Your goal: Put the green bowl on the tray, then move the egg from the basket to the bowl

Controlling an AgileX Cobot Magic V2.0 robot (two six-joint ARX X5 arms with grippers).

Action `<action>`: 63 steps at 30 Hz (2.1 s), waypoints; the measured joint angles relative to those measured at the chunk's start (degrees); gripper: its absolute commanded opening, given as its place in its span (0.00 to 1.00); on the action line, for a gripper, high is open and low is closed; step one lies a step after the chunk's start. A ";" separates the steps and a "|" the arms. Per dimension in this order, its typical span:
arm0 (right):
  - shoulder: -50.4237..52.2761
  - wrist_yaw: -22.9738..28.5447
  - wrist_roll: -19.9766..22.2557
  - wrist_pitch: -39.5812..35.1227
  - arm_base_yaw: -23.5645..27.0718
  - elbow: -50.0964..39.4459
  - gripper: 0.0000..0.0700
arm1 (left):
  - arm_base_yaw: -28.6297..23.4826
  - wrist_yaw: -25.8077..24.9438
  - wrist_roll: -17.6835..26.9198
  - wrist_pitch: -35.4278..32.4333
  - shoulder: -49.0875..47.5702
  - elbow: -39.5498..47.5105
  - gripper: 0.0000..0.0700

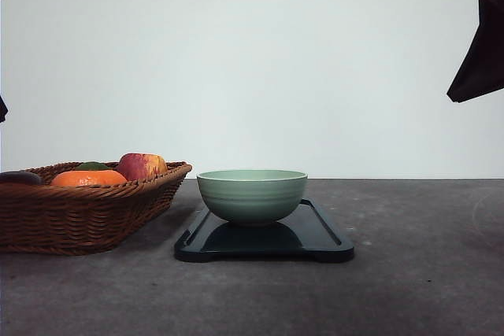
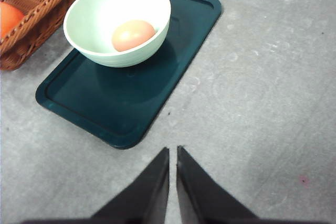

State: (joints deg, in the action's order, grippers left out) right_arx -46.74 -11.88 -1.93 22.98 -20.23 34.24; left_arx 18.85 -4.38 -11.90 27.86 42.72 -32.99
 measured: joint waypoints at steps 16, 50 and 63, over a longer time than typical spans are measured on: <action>0.00 0.00 0.00 -0.04 0.00 0.00 0.02 | -7.33 0.00 5.56 -3.16 -10.76 3.61 0.00; 0.00 -0.03 0.00 -0.08 0.00 0.00 0.02 | -19.74 0.05 6.86 -17.70 -42.42 31.12 0.00; 0.00 0.06 0.11 -0.08 0.00 0.00 0.02 | -19.74 0.06 6.99 -17.70 -42.42 31.12 0.00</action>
State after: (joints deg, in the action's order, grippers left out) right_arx -46.74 -11.82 -1.82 22.90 -20.23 34.24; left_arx -0.89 -4.32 -4.91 10.15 0.30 -1.87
